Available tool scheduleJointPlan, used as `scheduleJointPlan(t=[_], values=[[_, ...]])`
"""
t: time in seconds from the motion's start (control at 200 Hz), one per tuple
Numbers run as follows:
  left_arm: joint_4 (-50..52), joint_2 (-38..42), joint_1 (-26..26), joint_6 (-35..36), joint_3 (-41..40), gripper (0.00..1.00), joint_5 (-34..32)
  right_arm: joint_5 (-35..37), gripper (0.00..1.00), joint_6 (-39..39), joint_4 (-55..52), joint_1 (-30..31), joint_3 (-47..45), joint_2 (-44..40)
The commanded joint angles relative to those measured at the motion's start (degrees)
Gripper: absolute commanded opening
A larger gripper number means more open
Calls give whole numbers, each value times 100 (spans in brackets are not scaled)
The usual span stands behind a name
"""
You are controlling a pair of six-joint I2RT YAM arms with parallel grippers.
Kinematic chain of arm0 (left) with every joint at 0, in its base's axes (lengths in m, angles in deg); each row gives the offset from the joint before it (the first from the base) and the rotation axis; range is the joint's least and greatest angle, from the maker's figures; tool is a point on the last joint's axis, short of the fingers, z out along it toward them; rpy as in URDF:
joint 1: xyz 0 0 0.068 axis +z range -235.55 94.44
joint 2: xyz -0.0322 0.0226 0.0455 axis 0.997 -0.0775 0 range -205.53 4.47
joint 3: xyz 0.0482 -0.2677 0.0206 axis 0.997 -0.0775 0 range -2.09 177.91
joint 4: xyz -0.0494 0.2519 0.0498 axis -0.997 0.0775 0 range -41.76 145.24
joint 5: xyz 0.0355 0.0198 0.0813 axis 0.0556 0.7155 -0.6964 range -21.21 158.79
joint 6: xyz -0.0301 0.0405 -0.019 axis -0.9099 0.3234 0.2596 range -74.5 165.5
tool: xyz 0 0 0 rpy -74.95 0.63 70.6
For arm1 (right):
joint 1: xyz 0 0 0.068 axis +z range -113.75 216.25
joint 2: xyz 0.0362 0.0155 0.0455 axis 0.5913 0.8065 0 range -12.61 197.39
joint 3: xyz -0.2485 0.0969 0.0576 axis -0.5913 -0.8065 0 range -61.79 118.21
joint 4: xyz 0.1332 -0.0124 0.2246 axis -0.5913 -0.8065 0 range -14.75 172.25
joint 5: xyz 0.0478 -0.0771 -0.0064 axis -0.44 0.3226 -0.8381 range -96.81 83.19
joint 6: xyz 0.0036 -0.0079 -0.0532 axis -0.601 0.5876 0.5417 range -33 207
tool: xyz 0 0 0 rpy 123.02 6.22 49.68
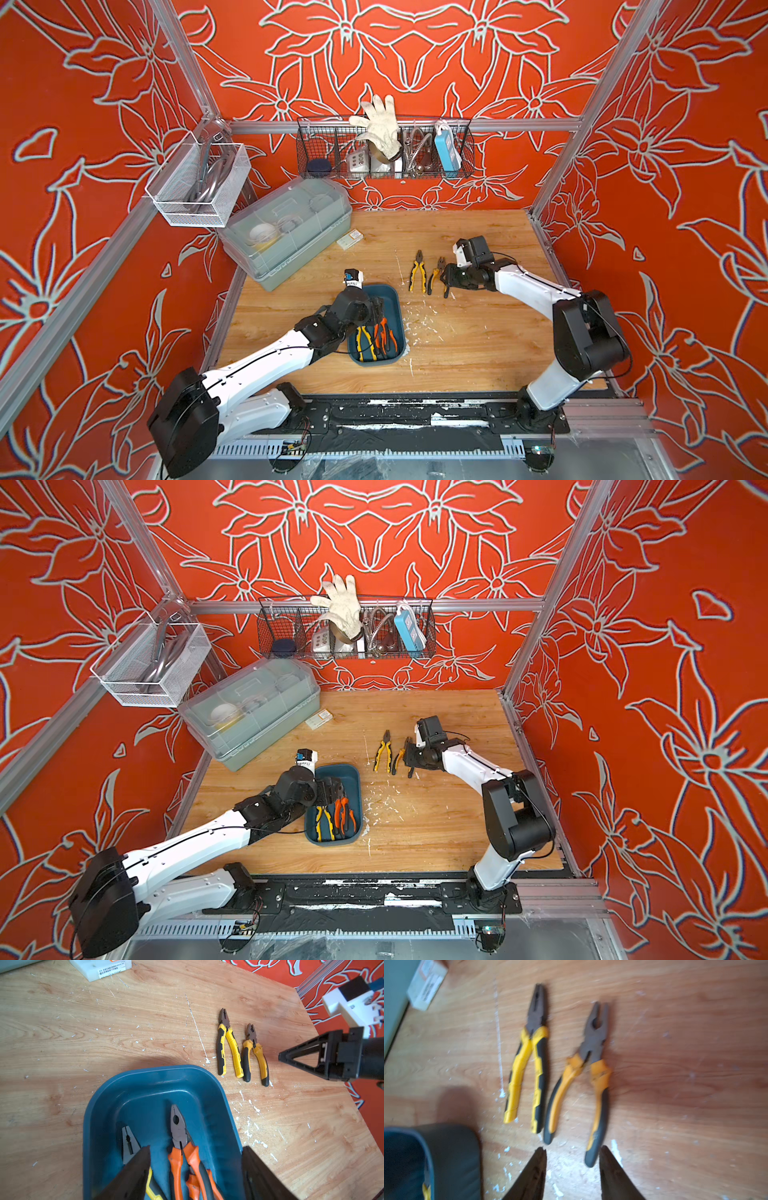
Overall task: Take the pliers out of the storage box
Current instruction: Place the pliers at the center of the board, then pick up the pliers from the storage box.
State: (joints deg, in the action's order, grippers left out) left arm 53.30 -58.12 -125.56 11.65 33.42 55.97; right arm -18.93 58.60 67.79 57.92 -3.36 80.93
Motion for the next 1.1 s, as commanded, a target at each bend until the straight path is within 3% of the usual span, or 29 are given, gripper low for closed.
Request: scheduleJointPlan(t=[0.0, 0.075, 0.41, 0.836, 1.096], values=[[-59, -107, 32, 57, 52, 70, 23, 449, 45, 85, 921, 146, -602, -155], [-57, -197, 36, 72, 78, 70, -12, 690, 45, 103, 1315, 319, -889, -204], [49, -436, 41, 55, 238, 70, 144, 1289, 44, 460, 836, 831, -426, 51], [230, -869, 35, 190, 484, 71, 68, 1813, 44, 419, 857, 943, -585, -289], [1167, -1344, 37, -95, 1018, 67, 744, 2077, 44, 362, 936, 943, -728, -460]])
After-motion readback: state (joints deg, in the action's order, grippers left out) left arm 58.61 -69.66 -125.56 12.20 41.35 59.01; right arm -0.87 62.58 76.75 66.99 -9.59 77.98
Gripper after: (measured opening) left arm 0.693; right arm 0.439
